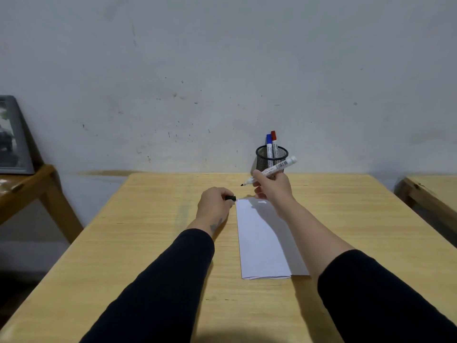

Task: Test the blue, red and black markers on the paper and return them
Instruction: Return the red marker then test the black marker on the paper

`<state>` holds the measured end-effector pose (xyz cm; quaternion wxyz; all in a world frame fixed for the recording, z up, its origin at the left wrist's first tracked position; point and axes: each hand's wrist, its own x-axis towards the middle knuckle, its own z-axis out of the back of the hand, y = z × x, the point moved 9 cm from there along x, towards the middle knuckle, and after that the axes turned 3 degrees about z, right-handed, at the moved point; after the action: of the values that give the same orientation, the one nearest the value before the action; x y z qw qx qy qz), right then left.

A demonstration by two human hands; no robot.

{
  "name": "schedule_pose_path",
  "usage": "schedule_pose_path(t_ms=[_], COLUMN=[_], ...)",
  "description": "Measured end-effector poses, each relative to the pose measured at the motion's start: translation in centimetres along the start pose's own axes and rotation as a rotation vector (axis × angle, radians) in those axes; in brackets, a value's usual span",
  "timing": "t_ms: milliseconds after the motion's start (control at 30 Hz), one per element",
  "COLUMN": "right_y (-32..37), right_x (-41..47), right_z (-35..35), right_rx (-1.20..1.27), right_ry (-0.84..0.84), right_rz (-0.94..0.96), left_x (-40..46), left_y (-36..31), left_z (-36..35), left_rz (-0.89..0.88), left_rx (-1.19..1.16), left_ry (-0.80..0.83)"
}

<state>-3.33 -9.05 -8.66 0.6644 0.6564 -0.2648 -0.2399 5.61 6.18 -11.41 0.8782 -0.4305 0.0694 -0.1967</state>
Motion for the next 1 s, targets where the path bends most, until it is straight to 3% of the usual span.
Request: schedule_pose_path(t_ms=[233,433,600,1000], right_y=[-0.4,-1.6,-2.3,-3.0], right_x=[0.8,1.4,2.2,2.6], right_z=[-2.1,-2.3,-1.9,-2.2], right_rx=[0.044,-0.096,-0.394,-0.449], right_ry=[0.063,0.005,-0.093,-0.073], right_rz=[-0.014,0.066,0.185,0.218], left_x=[-0.9,-1.0,-0.6,-0.6], left_y=[0.5,0.5,0.9,1.0], left_z=[-1.0,-0.8,-1.7,-2.7], left_rz=[-0.153,-0.188,-0.162,-0.141], left_rx=[0.326,0.299,0.326,0.489], left_ry=[-0.074,-0.100,-0.018,0.055])
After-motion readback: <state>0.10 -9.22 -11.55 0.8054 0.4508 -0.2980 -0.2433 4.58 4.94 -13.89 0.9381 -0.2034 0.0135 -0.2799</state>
